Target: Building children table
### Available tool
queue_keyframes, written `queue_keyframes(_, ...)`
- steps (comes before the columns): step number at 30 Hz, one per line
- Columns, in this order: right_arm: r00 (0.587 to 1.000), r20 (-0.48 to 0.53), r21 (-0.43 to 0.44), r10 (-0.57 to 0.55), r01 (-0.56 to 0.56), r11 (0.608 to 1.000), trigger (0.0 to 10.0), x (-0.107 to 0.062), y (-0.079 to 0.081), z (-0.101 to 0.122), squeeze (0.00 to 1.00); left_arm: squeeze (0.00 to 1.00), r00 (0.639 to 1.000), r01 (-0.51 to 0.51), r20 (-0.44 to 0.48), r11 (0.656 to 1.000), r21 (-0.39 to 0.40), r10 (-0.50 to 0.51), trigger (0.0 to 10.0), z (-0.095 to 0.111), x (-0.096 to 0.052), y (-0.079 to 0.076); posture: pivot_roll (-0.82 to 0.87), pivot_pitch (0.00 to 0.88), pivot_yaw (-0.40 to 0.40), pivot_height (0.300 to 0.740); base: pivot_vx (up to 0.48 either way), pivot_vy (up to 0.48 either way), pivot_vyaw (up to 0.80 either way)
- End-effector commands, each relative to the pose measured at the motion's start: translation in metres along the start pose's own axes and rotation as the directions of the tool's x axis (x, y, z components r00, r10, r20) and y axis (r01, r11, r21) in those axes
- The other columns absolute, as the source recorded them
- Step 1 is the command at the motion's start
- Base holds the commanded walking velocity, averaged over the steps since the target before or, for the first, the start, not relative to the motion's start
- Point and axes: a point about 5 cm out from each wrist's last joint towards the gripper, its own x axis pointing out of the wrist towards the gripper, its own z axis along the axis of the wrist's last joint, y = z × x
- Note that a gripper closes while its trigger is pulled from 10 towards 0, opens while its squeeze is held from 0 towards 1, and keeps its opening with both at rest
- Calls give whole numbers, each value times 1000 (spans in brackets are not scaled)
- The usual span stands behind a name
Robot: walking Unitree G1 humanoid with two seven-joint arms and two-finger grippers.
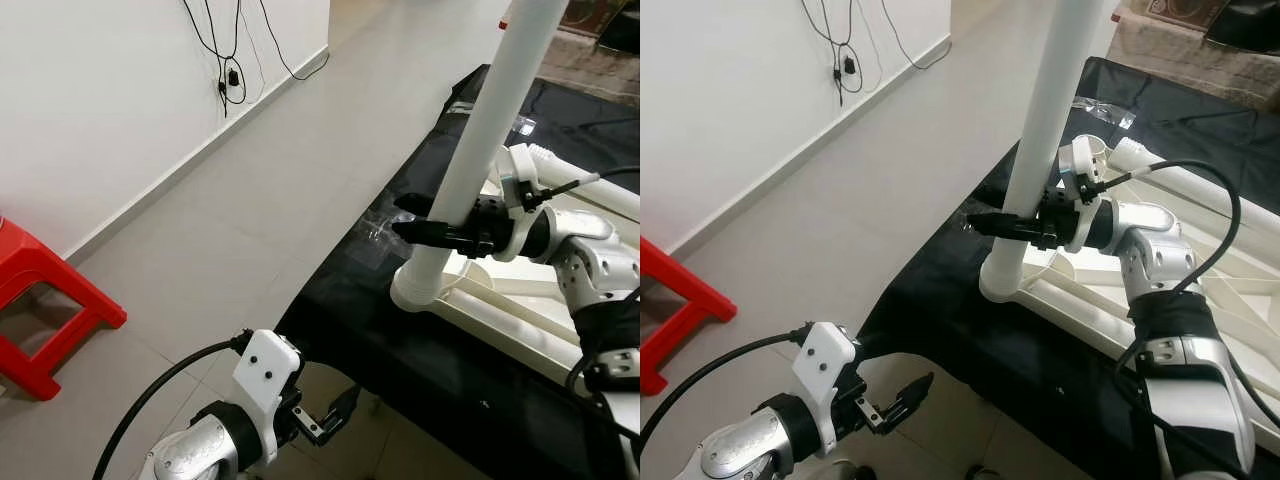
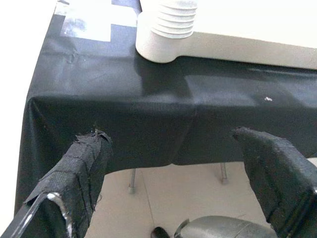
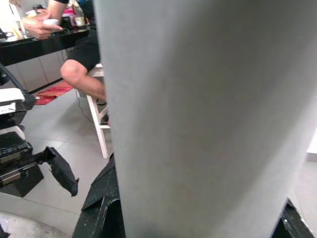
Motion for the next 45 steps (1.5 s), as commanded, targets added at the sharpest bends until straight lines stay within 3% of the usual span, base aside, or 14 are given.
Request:
queue_keyframes(1,999,-31,50,23,-22,999,10000,2,5,-15,0,0,1000,12,-7,1000,-8,-12,10000,0,-3,-3,222,217,-48,740,0,0,0)
queue_keyframes(14,998,-37,29,-52,53,998,10000,13,-7,-21,0,0,1000,0,-12,1000,-1,0,10000,2,-6,-4,235,242,-53,740,0,0,0)
queue_keyframes(21,992,-50,2,-118,118,993,10000,-1,-18,-9,0,0,1000,9,-13,1000,-5,-9,10000,1,-5,-8,229,237,-61,740,0,0,0)
queue_keyframes(45,996,-82,65,-35,41,997,10000,-20,-9,-20,0,0,1000,14,-17,1000,6,-14,10000,2,-5,-6,228,245,-48,740,0,0,0)
